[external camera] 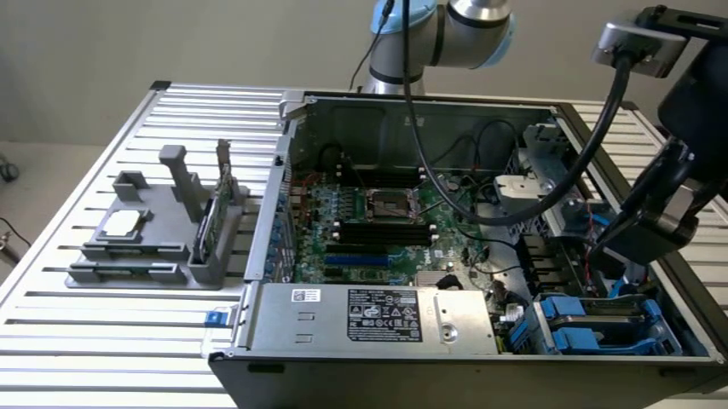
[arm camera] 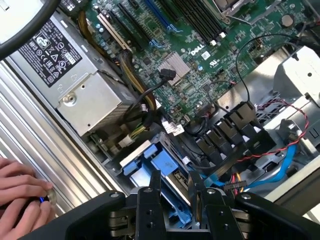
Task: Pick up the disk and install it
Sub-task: 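Insert the first disk wire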
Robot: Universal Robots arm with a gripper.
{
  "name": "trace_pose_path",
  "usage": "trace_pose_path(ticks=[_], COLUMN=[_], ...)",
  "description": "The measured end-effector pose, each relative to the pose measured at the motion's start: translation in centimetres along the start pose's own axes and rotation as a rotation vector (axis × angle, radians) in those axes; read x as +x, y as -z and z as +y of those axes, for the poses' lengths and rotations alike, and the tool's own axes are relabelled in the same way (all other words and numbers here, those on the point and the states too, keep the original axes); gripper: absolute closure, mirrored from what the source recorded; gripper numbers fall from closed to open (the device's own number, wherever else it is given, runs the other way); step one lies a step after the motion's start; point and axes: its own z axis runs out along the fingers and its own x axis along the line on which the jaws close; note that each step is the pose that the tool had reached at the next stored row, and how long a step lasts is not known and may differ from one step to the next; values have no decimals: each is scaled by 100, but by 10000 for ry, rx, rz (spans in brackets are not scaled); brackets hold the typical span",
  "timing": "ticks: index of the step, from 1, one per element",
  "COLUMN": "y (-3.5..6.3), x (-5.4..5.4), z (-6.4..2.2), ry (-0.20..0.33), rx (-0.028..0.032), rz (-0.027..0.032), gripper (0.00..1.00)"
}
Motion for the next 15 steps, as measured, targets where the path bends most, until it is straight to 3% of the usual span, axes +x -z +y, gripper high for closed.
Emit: trace_pose_path(ticks=[15], y=[2], x=[-22], z=[1], ry=[-1319], rx=[-40], rz=[-34], gripper=[64])
